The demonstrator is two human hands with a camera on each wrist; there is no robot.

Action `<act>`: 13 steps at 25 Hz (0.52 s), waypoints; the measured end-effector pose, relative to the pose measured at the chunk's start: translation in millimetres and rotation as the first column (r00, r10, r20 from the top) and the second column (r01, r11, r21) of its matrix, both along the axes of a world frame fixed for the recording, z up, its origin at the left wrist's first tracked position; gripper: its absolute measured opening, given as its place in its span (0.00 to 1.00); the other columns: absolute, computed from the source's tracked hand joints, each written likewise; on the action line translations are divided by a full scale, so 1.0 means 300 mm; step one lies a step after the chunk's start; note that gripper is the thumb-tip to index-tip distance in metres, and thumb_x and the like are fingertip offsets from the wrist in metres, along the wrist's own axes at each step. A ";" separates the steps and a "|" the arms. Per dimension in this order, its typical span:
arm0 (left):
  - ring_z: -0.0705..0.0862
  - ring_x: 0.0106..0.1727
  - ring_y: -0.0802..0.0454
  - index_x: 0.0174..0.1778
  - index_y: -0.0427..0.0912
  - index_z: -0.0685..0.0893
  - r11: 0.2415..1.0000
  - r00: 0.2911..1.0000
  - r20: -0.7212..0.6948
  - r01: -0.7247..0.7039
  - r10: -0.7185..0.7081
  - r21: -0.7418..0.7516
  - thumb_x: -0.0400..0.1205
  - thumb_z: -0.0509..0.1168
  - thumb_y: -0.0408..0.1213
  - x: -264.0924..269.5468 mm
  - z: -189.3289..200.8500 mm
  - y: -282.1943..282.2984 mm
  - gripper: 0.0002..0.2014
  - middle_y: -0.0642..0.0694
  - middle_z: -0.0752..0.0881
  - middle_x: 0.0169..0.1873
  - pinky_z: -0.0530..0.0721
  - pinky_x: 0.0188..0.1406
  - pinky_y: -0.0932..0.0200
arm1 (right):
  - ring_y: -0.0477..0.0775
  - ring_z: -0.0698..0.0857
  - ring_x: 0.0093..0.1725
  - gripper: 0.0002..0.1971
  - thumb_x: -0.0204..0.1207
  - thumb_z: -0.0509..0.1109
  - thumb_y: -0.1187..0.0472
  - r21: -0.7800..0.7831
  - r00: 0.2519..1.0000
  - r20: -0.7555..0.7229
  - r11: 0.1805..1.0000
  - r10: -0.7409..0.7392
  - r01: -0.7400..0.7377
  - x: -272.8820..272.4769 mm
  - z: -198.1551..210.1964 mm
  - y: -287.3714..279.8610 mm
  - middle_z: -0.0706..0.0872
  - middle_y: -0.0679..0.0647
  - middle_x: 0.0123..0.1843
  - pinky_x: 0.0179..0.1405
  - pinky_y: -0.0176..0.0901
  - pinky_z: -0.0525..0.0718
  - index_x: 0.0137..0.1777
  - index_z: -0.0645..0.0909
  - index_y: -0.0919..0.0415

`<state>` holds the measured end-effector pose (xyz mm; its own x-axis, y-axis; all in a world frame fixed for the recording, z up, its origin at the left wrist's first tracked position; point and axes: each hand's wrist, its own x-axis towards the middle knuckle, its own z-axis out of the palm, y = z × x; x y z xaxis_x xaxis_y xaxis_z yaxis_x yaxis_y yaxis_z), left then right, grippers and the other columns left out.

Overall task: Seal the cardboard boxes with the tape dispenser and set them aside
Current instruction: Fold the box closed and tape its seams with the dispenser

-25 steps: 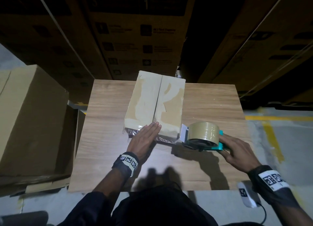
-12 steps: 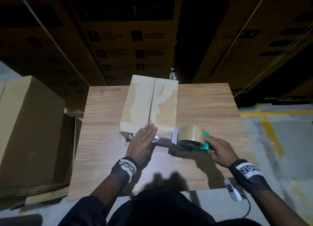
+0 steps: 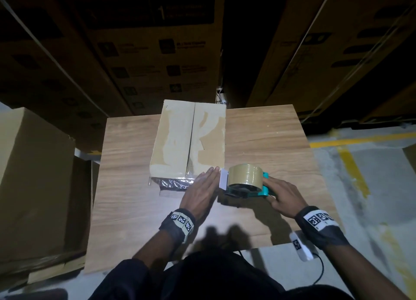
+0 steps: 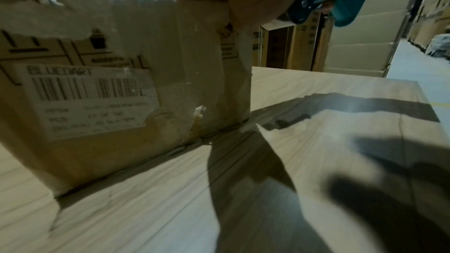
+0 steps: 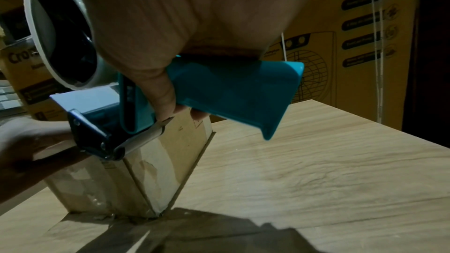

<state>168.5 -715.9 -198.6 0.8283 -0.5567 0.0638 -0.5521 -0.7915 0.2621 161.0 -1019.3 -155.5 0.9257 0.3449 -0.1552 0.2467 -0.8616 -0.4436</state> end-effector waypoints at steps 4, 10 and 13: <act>0.76 0.81 0.43 0.81 0.34 0.76 0.998 0.997 -0.049 0.058 -0.059 -0.016 0.79 0.44 0.26 0.022 -0.014 0.025 0.33 0.38 0.76 0.81 0.81 0.75 0.44 | 0.56 0.87 0.62 0.36 0.73 0.78 0.67 0.059 0.999 -0.029 0.998 -0.032 0.034 -0.016 0.032 -0.028 0.87 0.48 0.71 0.56 0.54 0.86 0.78 0.75 0.38; 0.75 0.82 0.43 0.83 0.35 0.74 0.997 0.993 -0.080 0.081 -0.081 -0.007 0.83 0.44 0.30 0.026 0.001 0.039 0.31 0.39 0.75 0.82 0.80 0.76 0.43 | 0.49 0.87 0.59 0.38 0.71 0.81 0.65 -0.014 1.000 -0.004 1.000 -0.023 0.023 -0.046 0.131 -0.148 0.87 0.39 0.68 0.48 0.47 0.84 0.75 0.73 0.32; 0.72 0.84 0.43 0.85 0.36 0.70 0.996 0.995 -0.052 0.087 -0.087 -0.009 0.84 0.44 0.30 0.026 -0.001 0.042 0.31 0.39 0.71 0.84 0.78 0.78 0.43 | 0.47 0.85 0.59 0.35 0.73 0.81 0.63 -0.022 0.997 -0.039 0.997 -0.072 0.071 -0.080 0.158 -0.208 0.87 0.37 0.66 0.45 0.42 0.77 0.72 0.73 0.31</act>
